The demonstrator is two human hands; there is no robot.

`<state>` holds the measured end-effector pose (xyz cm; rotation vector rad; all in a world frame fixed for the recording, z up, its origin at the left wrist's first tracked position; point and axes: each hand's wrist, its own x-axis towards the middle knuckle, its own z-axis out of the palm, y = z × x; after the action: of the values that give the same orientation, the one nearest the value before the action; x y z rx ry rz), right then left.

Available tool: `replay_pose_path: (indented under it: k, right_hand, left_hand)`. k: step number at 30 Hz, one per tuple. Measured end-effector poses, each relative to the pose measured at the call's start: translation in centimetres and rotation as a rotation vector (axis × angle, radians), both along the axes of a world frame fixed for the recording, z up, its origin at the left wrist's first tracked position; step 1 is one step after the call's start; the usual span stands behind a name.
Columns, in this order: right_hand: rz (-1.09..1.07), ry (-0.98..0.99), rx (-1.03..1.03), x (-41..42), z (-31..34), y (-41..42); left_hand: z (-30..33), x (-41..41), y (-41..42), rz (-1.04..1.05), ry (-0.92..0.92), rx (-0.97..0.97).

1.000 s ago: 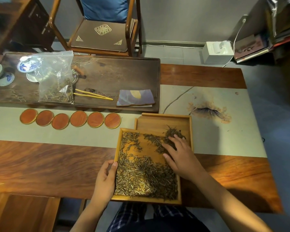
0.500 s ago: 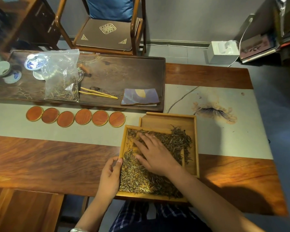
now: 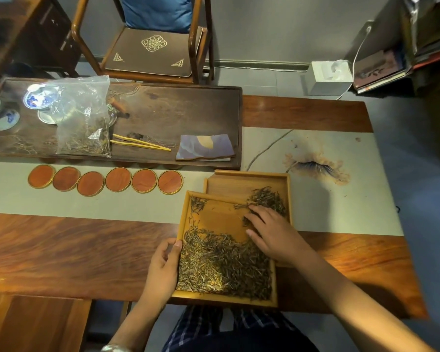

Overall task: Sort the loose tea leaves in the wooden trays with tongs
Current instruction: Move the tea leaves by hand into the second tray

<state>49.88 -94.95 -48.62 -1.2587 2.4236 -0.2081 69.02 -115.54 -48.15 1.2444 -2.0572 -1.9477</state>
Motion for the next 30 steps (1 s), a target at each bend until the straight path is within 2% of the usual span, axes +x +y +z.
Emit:
replay_pose_path:
  k: [5,8,14,16,30]
  right_hand:
    - [-0.084,0.035,-0.034,0.4,0.7,0.2]
    - [-0.058,0.015,-0.059,2.8,1.5,0.0]
    - [0.339,0.007,-0.146,8.6,1.9,0.0]
    - [0.404,0.026,-0.16,9.3,1.8,0.2]
    - [0.269,-0.032,-0.102,5.9,0.6,1.5]
  left_hand:
    - [0.3,-0.4,0.3,0.006,0.02,0.011]
    - [0.4,-0.5,0.3,0.012,0.026,0.014]
    - [0.6,-0.7,0.5,0.054,0.03,0.071]
    - [0.6,-0.8,0.4,0.049,0.024,0.061]
    - [0.3,-0.2,0.6,0.028,0.001,0.02]
